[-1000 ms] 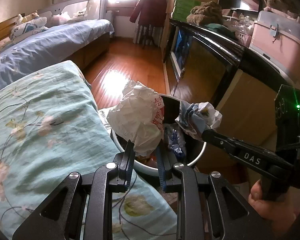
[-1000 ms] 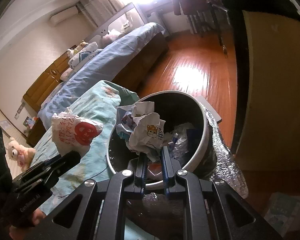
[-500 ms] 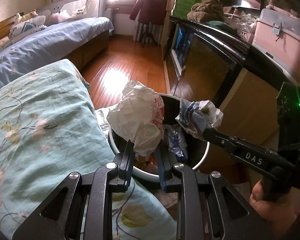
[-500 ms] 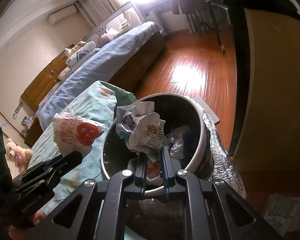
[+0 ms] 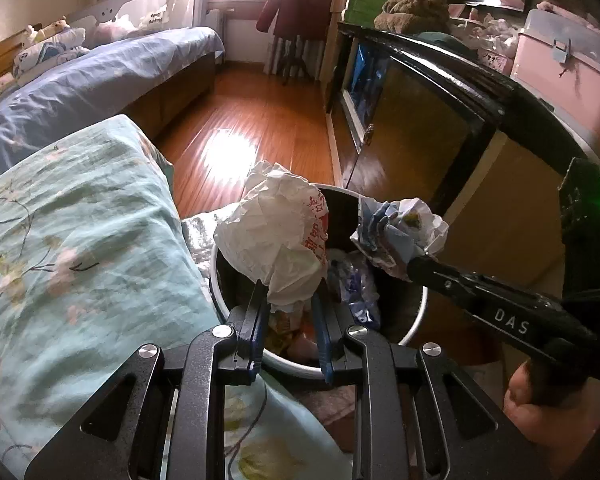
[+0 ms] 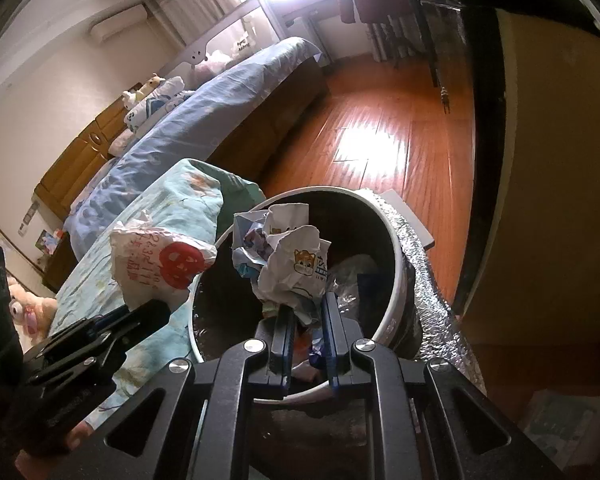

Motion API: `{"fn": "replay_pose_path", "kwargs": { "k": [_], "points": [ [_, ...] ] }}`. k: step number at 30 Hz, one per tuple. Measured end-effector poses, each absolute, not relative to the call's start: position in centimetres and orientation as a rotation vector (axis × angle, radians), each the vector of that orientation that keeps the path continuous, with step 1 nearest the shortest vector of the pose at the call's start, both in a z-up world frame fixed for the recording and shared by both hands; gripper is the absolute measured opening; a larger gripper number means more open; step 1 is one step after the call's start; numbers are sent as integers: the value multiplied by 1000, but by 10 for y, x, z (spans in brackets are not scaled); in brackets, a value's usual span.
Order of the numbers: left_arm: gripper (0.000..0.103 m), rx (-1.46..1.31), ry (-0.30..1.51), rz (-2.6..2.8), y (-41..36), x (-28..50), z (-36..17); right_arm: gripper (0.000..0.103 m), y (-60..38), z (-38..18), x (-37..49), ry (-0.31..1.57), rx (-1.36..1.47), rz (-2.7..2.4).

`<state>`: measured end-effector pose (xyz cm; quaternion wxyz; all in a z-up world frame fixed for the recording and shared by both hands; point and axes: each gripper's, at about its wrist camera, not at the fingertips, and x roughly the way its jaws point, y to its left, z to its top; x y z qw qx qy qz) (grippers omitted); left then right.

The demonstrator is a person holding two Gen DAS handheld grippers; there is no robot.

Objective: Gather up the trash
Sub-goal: 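Carry the white bag and crumpled paper over the bin with both tools, then open both tools over the bin to drop the bag and paper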

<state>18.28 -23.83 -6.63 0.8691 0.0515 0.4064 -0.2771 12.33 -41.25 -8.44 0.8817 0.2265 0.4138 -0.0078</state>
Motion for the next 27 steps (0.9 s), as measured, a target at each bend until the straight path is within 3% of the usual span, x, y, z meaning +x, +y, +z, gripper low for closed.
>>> {"fn": "replay_pose_path", "kwargs": {
  "k": [27],
  "points": [
    [20, 128, 898, -591, -255, 197, -81, 14, -418, -92, 142, 894, 465, -27]
  ]
}}
